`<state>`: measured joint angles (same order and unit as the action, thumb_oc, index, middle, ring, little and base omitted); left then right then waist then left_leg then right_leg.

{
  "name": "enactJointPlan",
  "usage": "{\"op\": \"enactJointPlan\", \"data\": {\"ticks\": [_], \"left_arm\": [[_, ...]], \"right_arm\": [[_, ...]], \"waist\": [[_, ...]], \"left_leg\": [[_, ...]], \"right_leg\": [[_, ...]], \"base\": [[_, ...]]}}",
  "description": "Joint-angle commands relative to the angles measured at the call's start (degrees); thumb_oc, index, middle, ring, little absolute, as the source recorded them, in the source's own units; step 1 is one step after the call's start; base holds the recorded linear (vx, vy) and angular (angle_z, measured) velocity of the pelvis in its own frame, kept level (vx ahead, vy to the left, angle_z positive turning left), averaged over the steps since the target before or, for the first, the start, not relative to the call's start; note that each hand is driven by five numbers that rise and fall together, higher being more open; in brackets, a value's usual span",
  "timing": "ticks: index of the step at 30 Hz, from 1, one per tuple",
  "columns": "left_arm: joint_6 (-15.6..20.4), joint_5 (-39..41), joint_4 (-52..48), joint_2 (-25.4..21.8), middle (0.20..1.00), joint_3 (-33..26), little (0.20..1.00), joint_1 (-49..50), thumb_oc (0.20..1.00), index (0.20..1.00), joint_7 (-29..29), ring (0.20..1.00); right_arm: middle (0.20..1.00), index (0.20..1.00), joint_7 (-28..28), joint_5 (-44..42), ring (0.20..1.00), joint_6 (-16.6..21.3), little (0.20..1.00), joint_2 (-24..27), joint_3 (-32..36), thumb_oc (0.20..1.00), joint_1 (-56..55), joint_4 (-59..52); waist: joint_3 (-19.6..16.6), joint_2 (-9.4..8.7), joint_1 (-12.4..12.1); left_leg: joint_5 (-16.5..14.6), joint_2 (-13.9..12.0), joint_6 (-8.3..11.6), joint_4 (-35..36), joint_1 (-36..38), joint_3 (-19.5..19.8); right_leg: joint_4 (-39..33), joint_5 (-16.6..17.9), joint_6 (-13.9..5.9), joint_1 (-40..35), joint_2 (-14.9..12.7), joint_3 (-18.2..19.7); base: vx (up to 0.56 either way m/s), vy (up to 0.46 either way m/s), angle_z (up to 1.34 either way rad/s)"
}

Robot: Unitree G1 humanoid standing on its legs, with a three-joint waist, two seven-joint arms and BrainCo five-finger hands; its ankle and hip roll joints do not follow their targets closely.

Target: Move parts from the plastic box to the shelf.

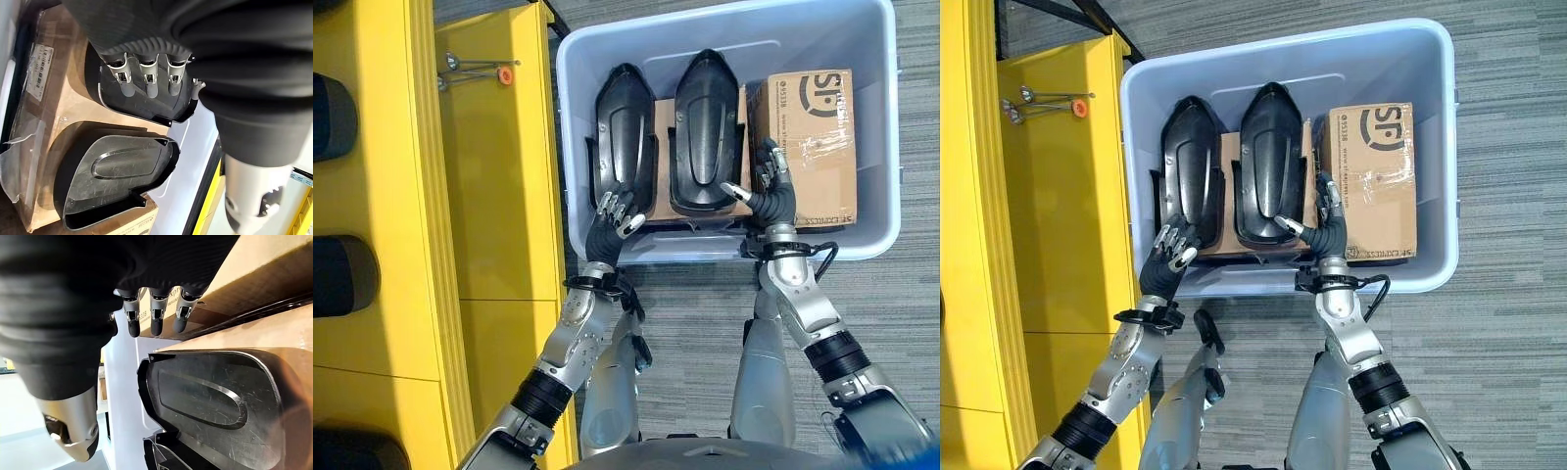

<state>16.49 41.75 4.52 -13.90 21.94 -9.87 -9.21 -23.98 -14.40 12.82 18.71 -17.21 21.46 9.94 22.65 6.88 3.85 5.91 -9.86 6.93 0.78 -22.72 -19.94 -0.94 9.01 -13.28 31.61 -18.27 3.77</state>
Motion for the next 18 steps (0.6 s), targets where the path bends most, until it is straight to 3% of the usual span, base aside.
{"op": "enactJointPlan", "data": {"ticks": [1,18], "left_arm": [[2.4,-0.7,-4.3,-1.3,1.000,-2.5,1.000,-0.5,1.000,1.000,-0.4,1.000],[3.0,-0.5,-4.8,-1.6,1.000,-2.9,1.000,-0.9,1.000,1.000,-1.3,1.000]], "right_arm": [[1.000,1.000,0.1,1.9,1.000,3.1,1.000,-0.6,1.9,1.000,1.0,-3.8],[1.000,1.000,-2.1,2.1,1.000,2.6,1.000,-1.1,2.4,1.000,3.8,1.1]], "waist": [[0.4,-0.99,-0.4],[1.1,-0.21,-1.1]], "left_leg": [[-3.1,-0.4,0.89,-6.6,-1.4,4.7],[-3.1,0.3,0.67,-7.0,-3.8,6.0]], "right_leg": [[5.6,2.4,3.06,3.1,3.2,1.0],[6.4,2.2,3.14,5.2,3.1,0.7]], "base": [[0.00,0.000,0.00],[0.00,0.000,0.00]]}}
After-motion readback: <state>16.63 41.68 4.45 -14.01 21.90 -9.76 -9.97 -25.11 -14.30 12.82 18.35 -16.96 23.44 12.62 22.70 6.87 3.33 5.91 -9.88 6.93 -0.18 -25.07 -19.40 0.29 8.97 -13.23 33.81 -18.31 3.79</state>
